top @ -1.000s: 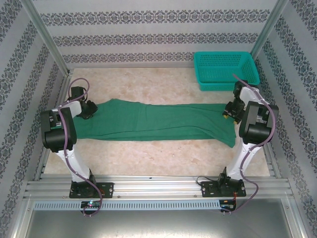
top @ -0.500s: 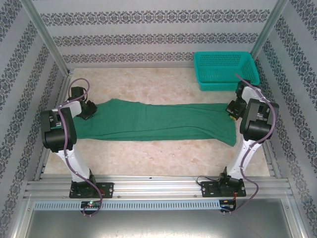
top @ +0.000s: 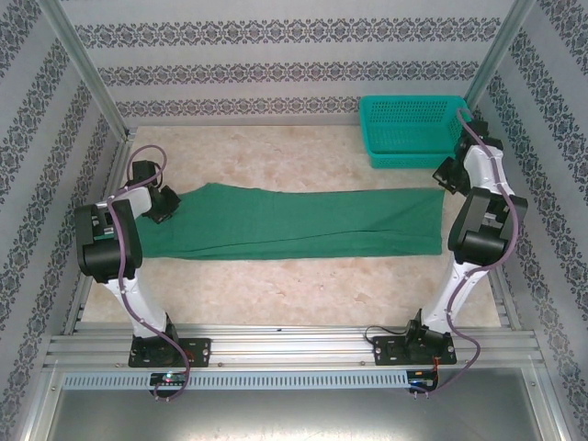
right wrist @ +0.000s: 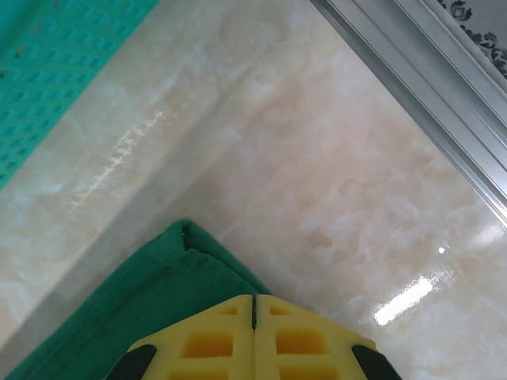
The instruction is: Roll up the long pants
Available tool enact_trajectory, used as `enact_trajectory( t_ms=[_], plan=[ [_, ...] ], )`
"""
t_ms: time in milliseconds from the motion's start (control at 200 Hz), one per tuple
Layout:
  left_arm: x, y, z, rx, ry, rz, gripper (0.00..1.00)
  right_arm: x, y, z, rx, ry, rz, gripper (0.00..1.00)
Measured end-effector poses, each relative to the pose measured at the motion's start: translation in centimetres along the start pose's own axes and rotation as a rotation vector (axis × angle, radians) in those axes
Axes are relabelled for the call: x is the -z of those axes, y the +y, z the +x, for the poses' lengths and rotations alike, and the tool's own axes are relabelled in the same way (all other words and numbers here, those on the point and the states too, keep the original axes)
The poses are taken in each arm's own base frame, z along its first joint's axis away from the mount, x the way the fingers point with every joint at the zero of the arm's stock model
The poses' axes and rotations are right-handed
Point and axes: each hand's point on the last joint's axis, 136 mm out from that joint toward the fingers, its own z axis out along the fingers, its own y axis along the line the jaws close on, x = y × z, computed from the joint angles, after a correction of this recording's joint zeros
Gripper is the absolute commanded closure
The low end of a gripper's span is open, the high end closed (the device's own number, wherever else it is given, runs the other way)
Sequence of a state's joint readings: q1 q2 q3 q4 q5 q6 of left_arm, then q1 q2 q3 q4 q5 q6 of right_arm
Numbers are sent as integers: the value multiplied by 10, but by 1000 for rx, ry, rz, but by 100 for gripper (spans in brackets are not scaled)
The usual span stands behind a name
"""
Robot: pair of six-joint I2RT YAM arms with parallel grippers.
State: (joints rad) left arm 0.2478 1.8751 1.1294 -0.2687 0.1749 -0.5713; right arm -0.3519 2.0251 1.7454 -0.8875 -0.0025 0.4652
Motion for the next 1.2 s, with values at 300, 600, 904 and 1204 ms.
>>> enact_trajectory(
  t_ms=[300, 600, 904, 1204],
  plan=[
    [11, 3, -2, -7, -18, -26, 72, -25, 2, 3, -15, 59, -6, 46],
    [58, 1, -28, -16, -145, -53, 44, -20, 14, 34, 28, 41, -44, 36],
    [104, 24, -49, 44, -242, -56, 63, 5, 93, 137, 256, 113, -201, 100],
    [61, 57, 11, 37, -47, -135, 52, -13, 106, 210, 339, 299, -240, 100]
  ],
)
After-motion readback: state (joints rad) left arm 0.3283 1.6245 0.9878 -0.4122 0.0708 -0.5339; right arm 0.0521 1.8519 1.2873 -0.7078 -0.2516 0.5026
